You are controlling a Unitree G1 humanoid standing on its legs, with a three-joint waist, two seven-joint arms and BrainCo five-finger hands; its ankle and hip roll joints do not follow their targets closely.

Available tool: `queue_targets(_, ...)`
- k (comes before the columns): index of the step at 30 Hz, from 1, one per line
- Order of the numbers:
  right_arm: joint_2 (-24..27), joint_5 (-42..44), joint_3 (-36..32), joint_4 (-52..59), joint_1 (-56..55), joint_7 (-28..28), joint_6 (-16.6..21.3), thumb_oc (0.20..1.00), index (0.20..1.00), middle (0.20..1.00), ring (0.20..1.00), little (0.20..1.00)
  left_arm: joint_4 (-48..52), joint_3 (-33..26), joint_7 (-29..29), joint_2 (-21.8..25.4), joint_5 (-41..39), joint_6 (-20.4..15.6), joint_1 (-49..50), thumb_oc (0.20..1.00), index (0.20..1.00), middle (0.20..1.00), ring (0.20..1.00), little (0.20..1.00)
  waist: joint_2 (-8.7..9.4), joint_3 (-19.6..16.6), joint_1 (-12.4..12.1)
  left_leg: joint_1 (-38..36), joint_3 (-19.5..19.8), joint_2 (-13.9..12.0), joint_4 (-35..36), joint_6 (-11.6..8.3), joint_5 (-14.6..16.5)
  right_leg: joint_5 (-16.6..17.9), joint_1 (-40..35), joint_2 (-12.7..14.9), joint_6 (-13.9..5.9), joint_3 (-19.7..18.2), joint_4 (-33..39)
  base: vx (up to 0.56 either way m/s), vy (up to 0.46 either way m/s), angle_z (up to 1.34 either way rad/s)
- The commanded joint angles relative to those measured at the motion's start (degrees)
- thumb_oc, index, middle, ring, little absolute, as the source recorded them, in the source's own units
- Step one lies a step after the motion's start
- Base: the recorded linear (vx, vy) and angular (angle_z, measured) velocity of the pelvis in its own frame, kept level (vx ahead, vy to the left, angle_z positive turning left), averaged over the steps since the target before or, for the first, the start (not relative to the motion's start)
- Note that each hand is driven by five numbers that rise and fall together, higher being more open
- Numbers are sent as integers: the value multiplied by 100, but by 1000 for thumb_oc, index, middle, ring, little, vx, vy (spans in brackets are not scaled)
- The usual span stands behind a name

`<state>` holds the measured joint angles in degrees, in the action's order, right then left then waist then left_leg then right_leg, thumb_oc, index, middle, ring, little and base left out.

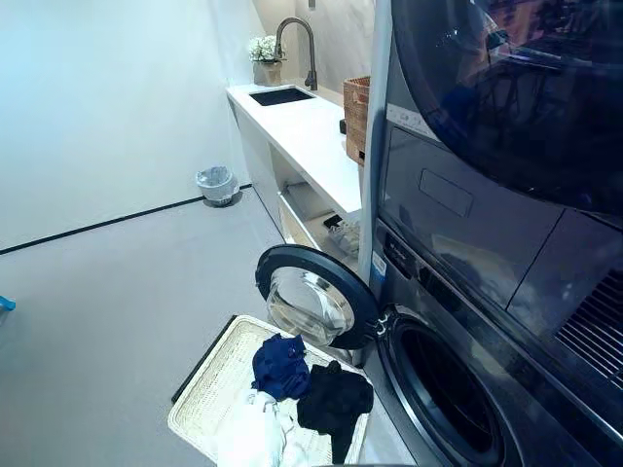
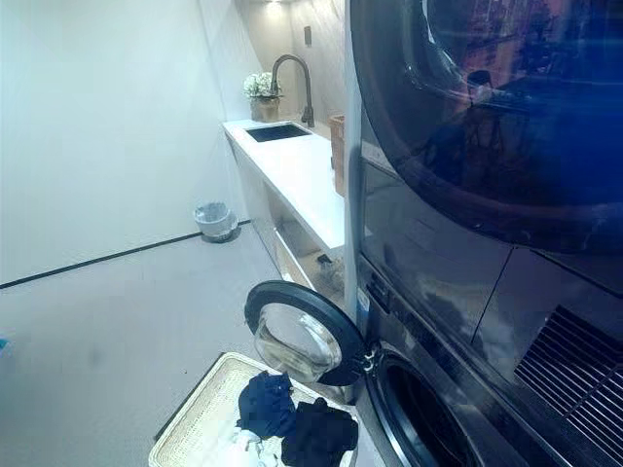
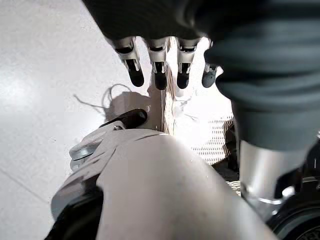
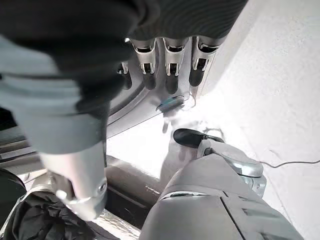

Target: Put the clothes into the washing machine.

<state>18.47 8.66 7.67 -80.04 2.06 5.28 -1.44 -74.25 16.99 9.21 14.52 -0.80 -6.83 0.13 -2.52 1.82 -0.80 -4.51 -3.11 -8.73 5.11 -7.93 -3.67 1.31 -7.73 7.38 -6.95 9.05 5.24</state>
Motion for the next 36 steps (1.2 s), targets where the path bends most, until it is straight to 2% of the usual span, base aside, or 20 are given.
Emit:
queue_targets(1,-213,137,115,-311,502,-48,11,1000,1000,1000,1000,1000,-422,-2,113,122,-87,-6,-516,1000,1000,1000,1000,1000,315,188,-75,-172,-223,2,-11,252,142,285,190,423,-98,-29,-107,-442,-12,-36)
queue_targets(5,-178,90,51,-290,494,-8,-3,1000,1000,1000,1000,1000,-410,-112,101,114,-355,91,-499,1000,1000,1000,1000,1000,309,190,-84,-177,-213,1,-11,257,152,285,187,424,-104,-25,-104,0,0,0)
queue_targets(9,-185,96,46,-298,484,-18,-17,1000,1000,1000,1000,1000,-409,-218,109,149,-348,-28,-487,1000,1000,1000,1000,1000,318,195,-96,-189,-207,-2,-11,254,148,281,172,426,-100,-22,-108,0,0,0)
queue_targets(26,-199,107,46,-333,474,-27,45,1000,1000,1000,1000,1000,-396,-244,85,137,-422,-75,-498,1000,1000,1000,1000,1000,307,195,-80,-183,-186,6,-11,267,152,266,179,419,-88,-58,-116,0,0,0)
queue_targets(36,-127,7,15,-322,463,20,16,1000,1000,1000,1000,1000,-349,-376,97,168,-781,-227,-480,1000,1000,1000,1000,1000,273,230,-84,-192,-163,-1,-11,254,148,251,156,421,-83,-34,-121,20,4,0)
